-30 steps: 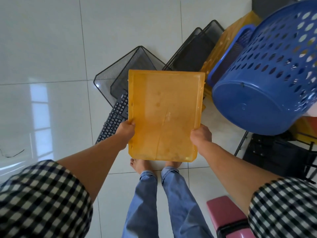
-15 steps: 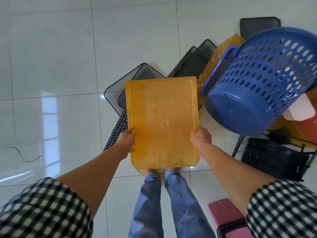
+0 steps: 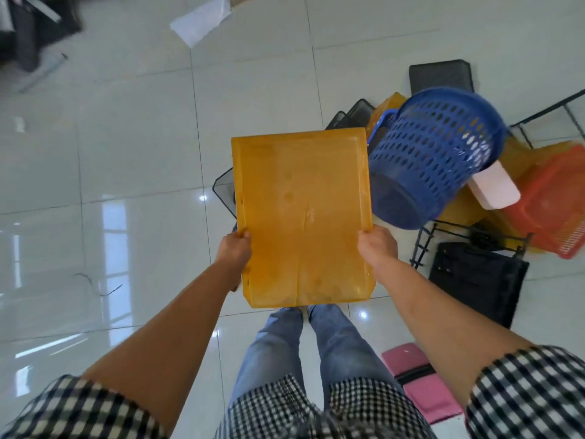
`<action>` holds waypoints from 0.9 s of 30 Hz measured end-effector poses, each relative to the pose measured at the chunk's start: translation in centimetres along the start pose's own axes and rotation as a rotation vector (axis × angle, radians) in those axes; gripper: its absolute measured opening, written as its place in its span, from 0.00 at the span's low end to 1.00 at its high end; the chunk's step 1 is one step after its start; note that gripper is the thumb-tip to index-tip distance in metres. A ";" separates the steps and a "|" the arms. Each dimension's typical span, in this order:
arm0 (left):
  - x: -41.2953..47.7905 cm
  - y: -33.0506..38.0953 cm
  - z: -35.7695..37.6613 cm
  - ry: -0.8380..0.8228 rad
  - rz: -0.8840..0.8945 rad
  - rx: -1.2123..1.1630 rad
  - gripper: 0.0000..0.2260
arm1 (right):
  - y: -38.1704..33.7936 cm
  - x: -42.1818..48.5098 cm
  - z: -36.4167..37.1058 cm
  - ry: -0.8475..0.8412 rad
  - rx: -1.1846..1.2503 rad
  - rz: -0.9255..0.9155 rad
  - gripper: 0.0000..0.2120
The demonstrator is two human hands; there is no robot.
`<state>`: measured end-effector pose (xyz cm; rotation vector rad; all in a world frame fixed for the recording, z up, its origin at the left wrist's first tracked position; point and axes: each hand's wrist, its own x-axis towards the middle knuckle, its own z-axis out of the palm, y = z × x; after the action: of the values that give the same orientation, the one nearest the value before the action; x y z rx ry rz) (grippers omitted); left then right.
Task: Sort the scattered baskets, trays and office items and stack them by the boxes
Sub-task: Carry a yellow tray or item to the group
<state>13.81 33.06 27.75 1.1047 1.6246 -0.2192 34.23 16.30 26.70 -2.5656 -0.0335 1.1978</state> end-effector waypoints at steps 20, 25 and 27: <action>-8.6 12.7 -2.8 -0.130 0.543 0.304 0.18 | -0.5 -13.9 -7.1 0.421 0.465 0.153 0.11; -11.3 12.8 -2.2 -0.233 0.636 0.375 0.22 | 1.8 -18.3 -6.0 0.529 0.623 0.232 0.10; -12.6 12.6 -1.5 -0.271 0.668 0.421 0.22 | 3.3 -20.0 -5.5 0.568 0.679 0.263 0.11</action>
<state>21.69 34.13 43.79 1.7909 0.9190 -0.2582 25.01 8.66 43.98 -2.2118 0.7207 0.3892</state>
